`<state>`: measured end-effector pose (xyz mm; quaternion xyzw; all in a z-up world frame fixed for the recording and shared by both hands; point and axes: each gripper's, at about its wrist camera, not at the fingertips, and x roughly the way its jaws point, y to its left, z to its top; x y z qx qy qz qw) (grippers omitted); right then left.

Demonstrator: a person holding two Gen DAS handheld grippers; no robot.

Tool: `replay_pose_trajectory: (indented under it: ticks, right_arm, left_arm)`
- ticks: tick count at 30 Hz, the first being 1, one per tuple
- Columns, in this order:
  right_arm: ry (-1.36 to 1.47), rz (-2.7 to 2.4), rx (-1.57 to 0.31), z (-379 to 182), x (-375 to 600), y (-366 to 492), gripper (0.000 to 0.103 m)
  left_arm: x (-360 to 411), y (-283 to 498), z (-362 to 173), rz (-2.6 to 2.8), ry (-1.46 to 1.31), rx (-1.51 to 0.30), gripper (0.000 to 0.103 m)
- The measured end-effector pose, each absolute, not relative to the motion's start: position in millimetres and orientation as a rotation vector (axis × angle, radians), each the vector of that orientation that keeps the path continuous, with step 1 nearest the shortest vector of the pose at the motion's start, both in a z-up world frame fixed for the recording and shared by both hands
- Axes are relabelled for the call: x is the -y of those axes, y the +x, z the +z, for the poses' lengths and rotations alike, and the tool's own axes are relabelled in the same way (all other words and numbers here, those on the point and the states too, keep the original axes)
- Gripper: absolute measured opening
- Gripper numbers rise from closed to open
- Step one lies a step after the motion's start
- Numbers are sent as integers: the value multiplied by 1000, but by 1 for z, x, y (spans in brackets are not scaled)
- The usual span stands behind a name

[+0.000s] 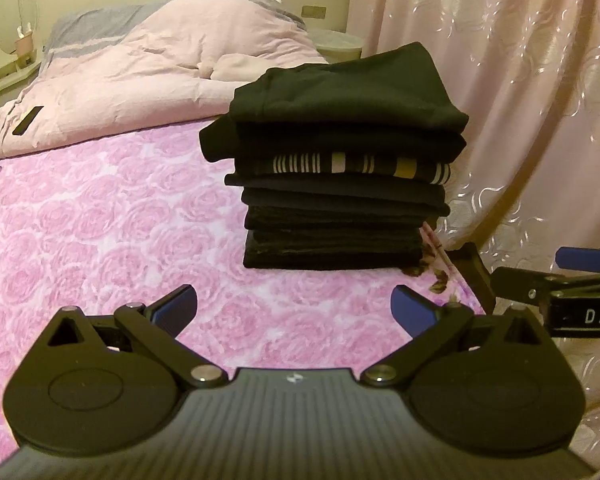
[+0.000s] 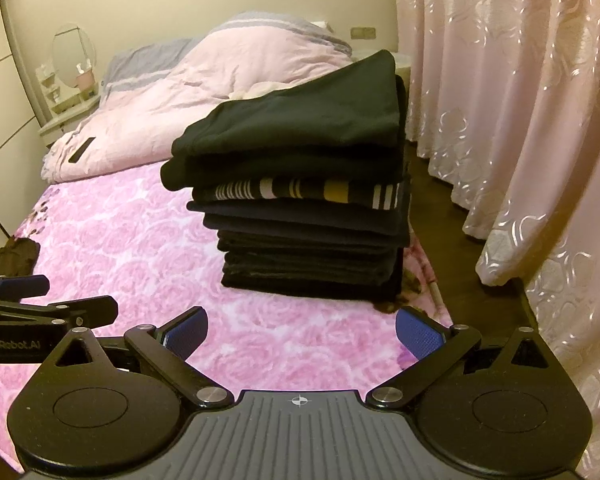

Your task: Fold clothes

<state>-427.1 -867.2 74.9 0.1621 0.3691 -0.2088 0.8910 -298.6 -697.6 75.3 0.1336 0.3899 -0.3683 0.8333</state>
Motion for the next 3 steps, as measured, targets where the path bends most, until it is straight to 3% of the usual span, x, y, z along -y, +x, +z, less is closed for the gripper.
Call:
replay_pose_trajectory:
  ticks: [3]
  right_arm:
    - [340, -437, -765, 75, 870, -429, 102]
  left_arm:
    - [698, -301, 76, -785, 268, -809, 102]
